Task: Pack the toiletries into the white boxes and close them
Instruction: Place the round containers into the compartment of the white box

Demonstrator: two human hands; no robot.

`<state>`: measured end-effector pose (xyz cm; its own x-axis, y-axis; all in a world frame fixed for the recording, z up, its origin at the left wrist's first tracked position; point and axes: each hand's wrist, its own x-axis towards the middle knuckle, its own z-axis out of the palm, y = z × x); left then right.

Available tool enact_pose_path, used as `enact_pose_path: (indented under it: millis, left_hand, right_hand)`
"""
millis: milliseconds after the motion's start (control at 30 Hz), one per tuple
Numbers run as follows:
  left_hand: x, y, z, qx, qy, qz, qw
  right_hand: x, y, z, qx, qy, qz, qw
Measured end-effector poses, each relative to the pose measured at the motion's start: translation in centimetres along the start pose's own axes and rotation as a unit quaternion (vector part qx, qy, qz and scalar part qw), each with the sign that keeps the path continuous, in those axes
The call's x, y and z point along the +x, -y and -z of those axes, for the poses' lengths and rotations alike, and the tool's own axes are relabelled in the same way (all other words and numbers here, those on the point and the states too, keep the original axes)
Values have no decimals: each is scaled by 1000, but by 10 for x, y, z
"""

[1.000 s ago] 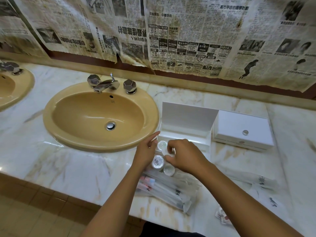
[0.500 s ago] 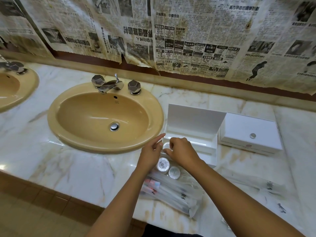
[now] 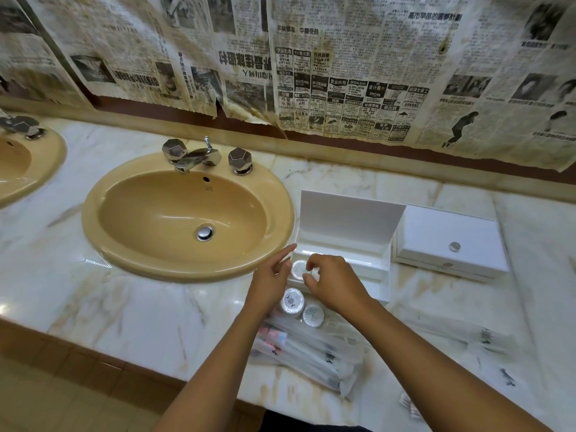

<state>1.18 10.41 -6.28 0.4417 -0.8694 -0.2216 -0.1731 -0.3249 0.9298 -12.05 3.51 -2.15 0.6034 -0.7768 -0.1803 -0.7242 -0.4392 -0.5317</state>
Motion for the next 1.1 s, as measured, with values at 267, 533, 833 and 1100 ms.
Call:
enact_pose_path:
  millis: [267, 533, 833, 1100]
  left_hand:
    - [-2, -1, -3, -1, -12, -3, 1000]
    - [2, 6, -6, 1, -19, -7, 1000]
    - [1, 4, -7, 7, -26, -3, 1000]
    - [0, 3, -7, 6, -27, -3, 1000]
  right_hand:
    - [-28, -6, 9, -30, 84, 58, 994]
    - [-30, -16, -6, -129, 145, 72, 978]
    - [-26, -21, -17, -157, 159, 95, 970]
    - [-28, -19, -18, -159, 143, 113, 970]
